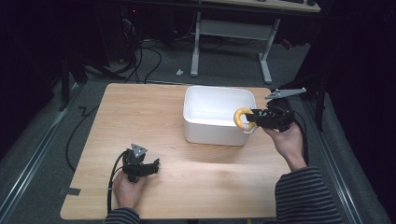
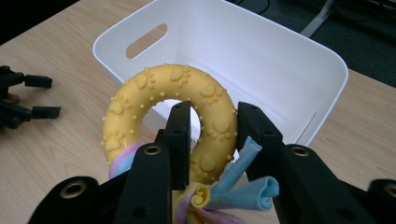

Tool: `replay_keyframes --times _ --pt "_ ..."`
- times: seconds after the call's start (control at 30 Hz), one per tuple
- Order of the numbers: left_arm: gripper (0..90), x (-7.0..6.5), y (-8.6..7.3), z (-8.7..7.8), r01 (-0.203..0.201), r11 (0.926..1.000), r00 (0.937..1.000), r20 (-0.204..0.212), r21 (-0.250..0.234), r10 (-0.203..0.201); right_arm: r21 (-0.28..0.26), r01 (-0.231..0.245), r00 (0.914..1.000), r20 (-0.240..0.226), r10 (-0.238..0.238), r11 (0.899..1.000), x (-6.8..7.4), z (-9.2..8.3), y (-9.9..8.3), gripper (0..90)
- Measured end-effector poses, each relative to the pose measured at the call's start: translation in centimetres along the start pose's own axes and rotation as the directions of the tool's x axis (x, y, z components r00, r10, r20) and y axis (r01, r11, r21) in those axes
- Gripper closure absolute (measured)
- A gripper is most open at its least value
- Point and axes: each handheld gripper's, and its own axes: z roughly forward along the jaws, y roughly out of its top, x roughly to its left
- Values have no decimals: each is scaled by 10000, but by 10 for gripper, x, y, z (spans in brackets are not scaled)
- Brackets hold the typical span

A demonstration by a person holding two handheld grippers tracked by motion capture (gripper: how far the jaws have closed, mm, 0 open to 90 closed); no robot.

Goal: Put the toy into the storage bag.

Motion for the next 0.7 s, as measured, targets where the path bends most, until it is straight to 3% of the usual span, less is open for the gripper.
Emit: replay_keyframes --times 0.43,0.7 --pt "169 0 0 0 9 10000 10000 7 -1 -9 443 -85 9998 163 78 9990 -3 19 22 670" --pt "169 0 0 0 14 10000 10000 6 -3 -14 754 -422 9988 273 403 9963 -10 35 27 670"
